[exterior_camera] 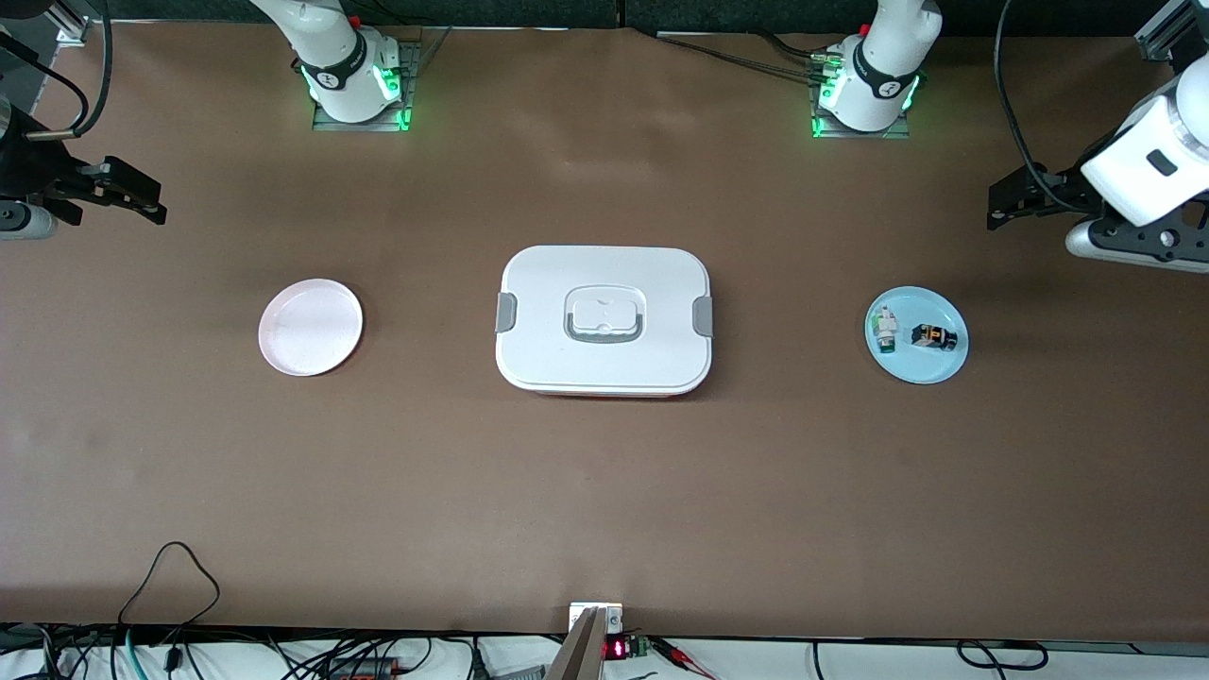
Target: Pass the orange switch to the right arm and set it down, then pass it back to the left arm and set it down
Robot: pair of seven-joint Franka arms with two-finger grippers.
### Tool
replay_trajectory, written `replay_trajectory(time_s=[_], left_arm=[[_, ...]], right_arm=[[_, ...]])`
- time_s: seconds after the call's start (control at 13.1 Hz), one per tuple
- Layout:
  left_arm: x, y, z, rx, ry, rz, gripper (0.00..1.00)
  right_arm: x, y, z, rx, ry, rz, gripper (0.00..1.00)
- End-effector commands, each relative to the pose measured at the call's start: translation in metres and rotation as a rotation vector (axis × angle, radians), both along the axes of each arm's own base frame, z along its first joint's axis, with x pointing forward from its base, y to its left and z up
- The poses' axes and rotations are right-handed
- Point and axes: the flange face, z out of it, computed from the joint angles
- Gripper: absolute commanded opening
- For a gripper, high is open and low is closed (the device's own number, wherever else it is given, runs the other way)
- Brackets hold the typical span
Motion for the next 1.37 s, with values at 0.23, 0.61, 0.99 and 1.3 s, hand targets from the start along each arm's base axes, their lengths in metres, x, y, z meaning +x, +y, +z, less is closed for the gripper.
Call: replay_trajectory(time_s=[0.23, 0.61, 0.99, 1.3], left_arm=[[-0.010, 0.003, 0.010, -0.010, -0.013, -0.027, 1.00], [-0.011, -0.002, 0.011, -0.010, -0.019, -0.040, 1.00], [-0.016, 0.002, 0.005, -0.010, -0.042, -0.025, 1.00], [-0.015, 0.010, 0.004, -0.007, -0.041, -0.020, 1.00]], right_arm=[[0.001, -0.004, 0.005, -0.013, -0.004, 0.008, 1.00], [0.001, -0.005, 0.005, -0.013, -0.004, 0.007, 1.00], [0.002, -0.005, 0.003, -0.012, -0.001, 0.007, 1.00], [0.002, -0.005, 0.003, -0.012, -0.001, 0.007, 1.00]])
